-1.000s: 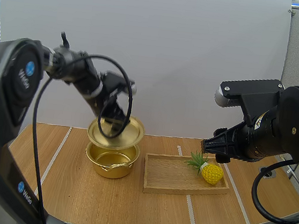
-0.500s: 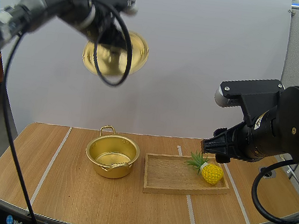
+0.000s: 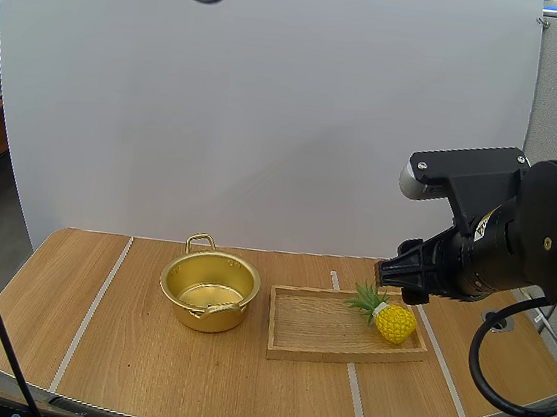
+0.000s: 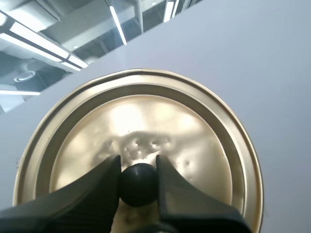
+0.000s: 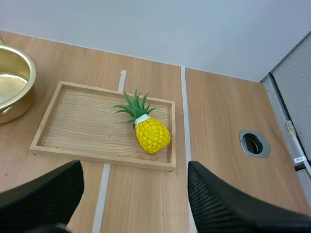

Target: Open the pot, put the pineapple inside, and close it

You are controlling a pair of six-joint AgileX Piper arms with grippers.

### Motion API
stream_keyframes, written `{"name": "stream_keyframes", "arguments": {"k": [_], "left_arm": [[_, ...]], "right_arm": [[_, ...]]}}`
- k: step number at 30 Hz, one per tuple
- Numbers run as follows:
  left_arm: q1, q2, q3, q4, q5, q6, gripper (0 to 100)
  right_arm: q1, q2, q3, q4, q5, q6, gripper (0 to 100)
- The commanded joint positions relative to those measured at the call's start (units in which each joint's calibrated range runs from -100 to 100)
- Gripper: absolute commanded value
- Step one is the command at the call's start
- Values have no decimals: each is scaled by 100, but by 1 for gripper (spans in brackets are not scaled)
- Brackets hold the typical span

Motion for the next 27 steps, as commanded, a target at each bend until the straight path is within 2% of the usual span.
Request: {"name": "stream_keyframes", "arguments": {"k": [1, 7, 13, 27], "left_arm": [[-10, -24, -209, 198, -548, -78, 0], [-10, -24, -209, 510, -1188, -78, 0], [-10, -24, -209, 538, -1429, -78, 0], [-10, -24, -209, 538, -1429, -78, 0]], "right_arm": [[-17, 110, -29, 5, 0, -307, 100], [-17, 639, -41, 5, 0, -518, 100], [-17, 1354, -50, 5, 0, -787, 100], [-17, 2791, -50, -26, -1155, -1332, 100]]}}
